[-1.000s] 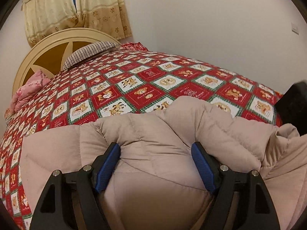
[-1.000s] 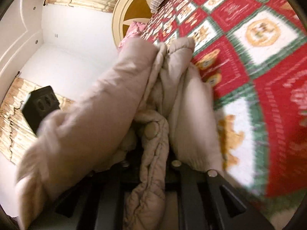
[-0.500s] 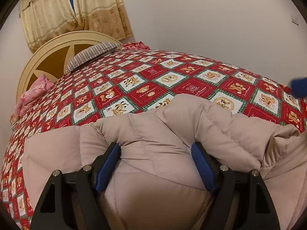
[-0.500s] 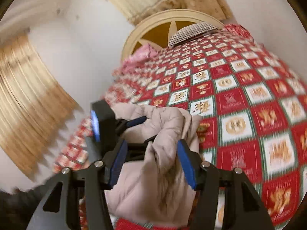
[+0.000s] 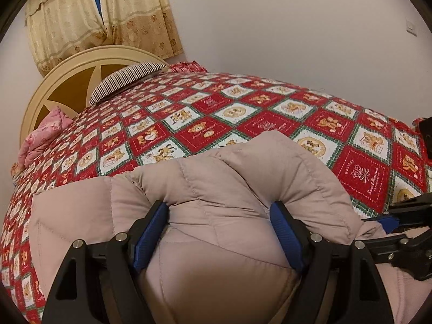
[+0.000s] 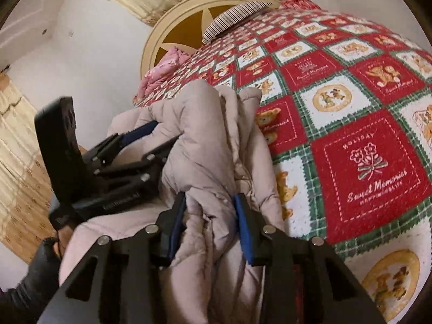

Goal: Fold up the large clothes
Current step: 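Grasp the jacket bundle with the left tool beside the right tool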

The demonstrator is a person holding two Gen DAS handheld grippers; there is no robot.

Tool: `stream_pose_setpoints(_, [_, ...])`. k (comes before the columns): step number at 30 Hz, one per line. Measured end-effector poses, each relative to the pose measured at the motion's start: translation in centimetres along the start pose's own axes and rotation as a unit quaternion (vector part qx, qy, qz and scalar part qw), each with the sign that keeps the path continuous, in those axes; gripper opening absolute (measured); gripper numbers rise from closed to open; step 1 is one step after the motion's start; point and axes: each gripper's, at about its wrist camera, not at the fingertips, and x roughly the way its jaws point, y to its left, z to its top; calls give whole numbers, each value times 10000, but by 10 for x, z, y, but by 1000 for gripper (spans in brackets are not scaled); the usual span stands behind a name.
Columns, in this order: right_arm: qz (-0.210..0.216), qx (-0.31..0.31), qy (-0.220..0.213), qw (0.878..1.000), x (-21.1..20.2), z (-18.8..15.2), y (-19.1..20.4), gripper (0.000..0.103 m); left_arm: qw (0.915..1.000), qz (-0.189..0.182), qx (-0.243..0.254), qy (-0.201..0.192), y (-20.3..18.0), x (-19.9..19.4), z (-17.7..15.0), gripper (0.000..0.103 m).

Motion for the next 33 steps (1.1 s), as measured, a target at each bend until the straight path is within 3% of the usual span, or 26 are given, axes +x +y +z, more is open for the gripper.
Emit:
stream_pose_setpoints(5, [129, 34, -85, 9999, 3, -2, -4, 36, 9997, 218, 44, -128, -2, -23, 0, 80])
stream_pose_setpoints(9, [290, 212, -113, 9993, 3, -2, -9, 36, 9959, 222, -800, -366, 26, -73, -8, 81])
stream_pose_setpoints(12, [378, 274, -135, 9988, 3, -2, -11, 37, 9749, 279, -2186, -313, 65, -106, -31, 81])
stream_pose_setpoints(15, [401, 298, -169, 9986, 2, -3, -11, 38, 9442, -397, -3246, -402, 74, -130, -52, 81])
stream_pose_setpoints(17, [405, 314, -179, 9985, 3, -3, -11, 38, 9474, -571, -3123, -407, 55, -133, -51, 81])
stream_pose_setpoints(19, [401, 331, -175, 9985, 2, -3, -11, 38, 9643, -609, -2566, -223, 19, -126, -45, 81])
stream_pose_setpoints(21, [375, 335, -152, 9986, 2, -2, -10, 39, 9800, -412, -1941, 143, -13, -108, -45, 81])
stream_pose_setpoints(22, [356, 336, -139, 9987, 2, -2, -10, 39, 9851, -79, -1711, 181, -25, -101, -52, 82])
stream_pose_setpoints(24, [286, 298, -107, 9991, 2, 0, -9, 39, 9859, 163, -1663, -50, -30, -101, -62, 86])
stream_pose_setpoints(27, [217, 210, -112, 9995, 3, 0, -6, 39, 9849, 167, -1723, -70, -25, -94, -71, 92])
stream_pose_setpoints(31, [90, 111, -133, 9998, 4, 0, -2, 39, 9880, 450, -1474, -111, -33, -87, -76, 95])
stream_pose_setpoints(33, [76, 119, -131, 9998, 3, -1, -2, 39, 9875, 319, -1538, -152, -31, -92, -77, 95])
